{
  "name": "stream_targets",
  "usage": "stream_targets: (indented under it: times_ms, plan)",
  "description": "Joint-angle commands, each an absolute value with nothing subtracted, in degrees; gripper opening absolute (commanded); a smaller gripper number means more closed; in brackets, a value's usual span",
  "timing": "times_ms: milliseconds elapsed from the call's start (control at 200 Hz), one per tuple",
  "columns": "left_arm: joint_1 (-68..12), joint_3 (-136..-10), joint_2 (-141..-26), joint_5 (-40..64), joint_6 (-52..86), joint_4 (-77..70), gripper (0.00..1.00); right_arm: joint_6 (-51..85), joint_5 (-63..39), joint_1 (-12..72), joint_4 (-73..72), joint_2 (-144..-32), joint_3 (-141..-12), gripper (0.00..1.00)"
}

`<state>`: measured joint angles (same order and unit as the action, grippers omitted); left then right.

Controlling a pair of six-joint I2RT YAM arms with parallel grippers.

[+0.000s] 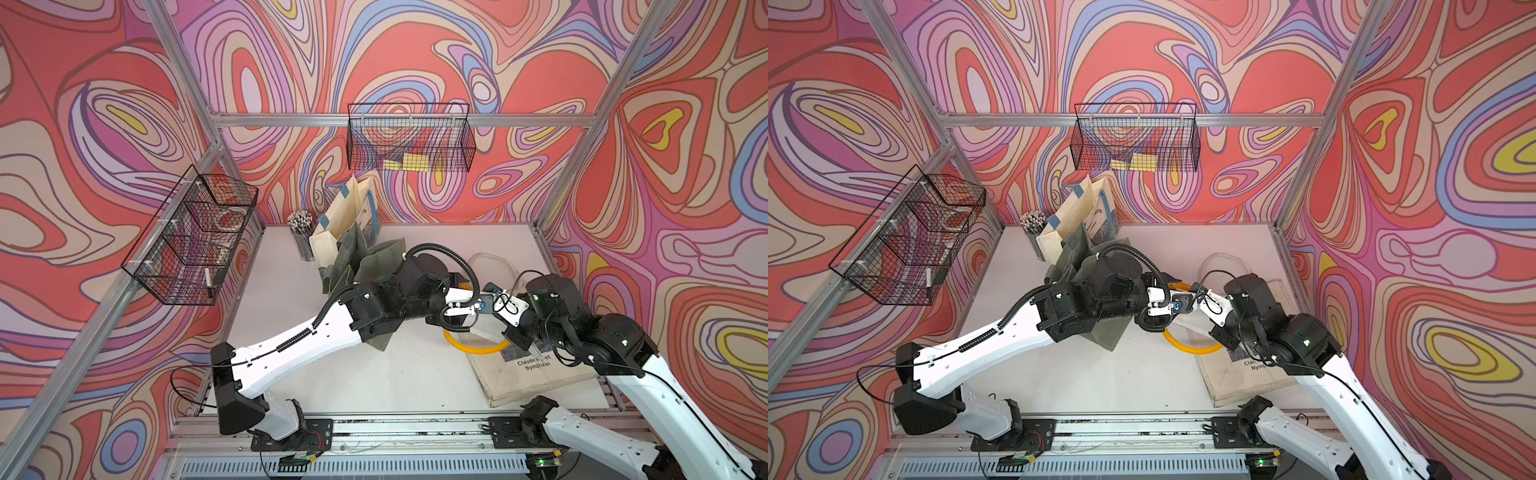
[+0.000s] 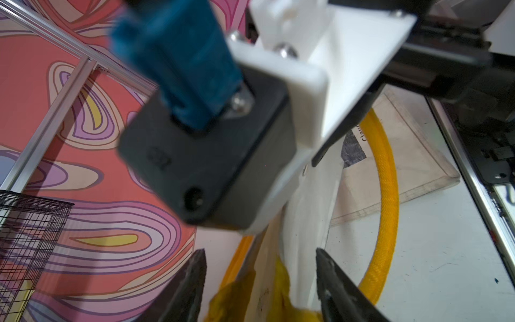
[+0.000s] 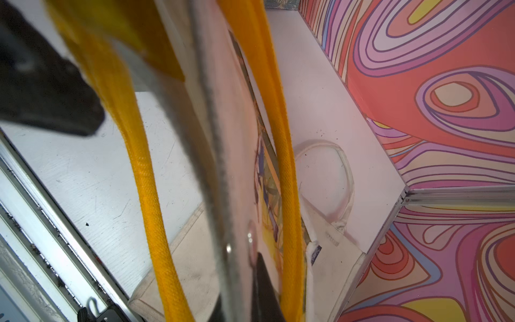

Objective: Put away the canvas bag
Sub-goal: Press the canvas bag.

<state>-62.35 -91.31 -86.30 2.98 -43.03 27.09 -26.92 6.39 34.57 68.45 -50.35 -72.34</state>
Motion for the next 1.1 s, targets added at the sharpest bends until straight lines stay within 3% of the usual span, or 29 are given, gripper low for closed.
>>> stream_targets:
  times_ms: [0, 135, 240, 401, 536, 601, 836, 1097]
  plan:
    - [-61.23, -92.5, -86.2, 2.17, -42.44, 29.27, 0.55, -26.49, 4.2, 34.62, 61.42, -47.93, -73.88, 0.0]
    - [-60.3, -92.46, -86.38, 2.07, -40.91, 28.88, 0.31, -26.39, 2.75, 34.62, 59.83, -47.12, -73.1, 0.0]
    - [-60.03, -93.31, -87.31, 1.02, -41.75, 28.92, 0.0, -26.0, 1.45, 34.6, 58.99, -47.2, -72.77, 0.0]
    - [-58.88, -94.76, -87.82, 0.85, -44.47, 28.0, 0.0, -24.57, 3.02, 34.62, 57.25, -47.08, -70.83, 0.0]
    - [-55.47, -92.82, -85.5, 6.21, -43.2, 23.75, 0.0, -22.66, 4.06, 34.62, 54.35, -44.07, -67.67, 0.4]
    - [-53.87, -90.85, -83.98, 8.58, -42.79, 20.28, 0.0, -21.56, 4.99, 34.65, 53.81, -42.74, -66.91, 0.53]
    - [-49.84, -86.82, -80.73, 14.99, -43.76, 14.09, 0.0, -19.25, 7.52, 34.62, 55.88, -39.16, -69.68, 0.78]
    - [-48.16, -84.52, -79.48, 17.67, -44.18, 8.18, 0.0, -18.39, 6.24, 34.58, 64.24, -37.57, -72.87, 0.91]
